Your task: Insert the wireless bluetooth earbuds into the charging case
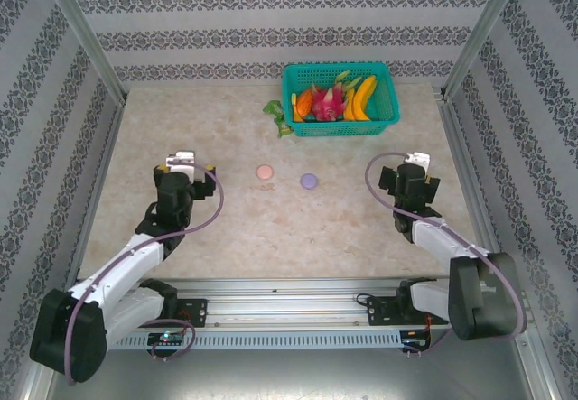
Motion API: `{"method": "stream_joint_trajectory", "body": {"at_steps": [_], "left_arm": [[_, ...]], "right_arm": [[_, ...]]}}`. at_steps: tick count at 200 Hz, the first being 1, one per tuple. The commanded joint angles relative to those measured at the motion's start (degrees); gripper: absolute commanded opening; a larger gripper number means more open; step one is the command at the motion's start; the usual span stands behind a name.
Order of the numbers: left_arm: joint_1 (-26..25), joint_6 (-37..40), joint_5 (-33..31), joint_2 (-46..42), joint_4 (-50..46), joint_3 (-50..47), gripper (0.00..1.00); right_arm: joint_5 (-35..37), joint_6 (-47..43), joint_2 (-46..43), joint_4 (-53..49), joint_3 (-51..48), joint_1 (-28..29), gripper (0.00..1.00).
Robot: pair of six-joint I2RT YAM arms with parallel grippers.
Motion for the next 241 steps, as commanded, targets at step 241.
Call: {"method": "stream_joint_trajectory", "body": {"at_steps": [241], "left_arm": [[16.6,0.5,23.8,34.0,29.4,0.1,1.0]], "right_arm": [[-21.6,-6.8,16.8,29.1,-0.7,-4.0,0.98]]}}
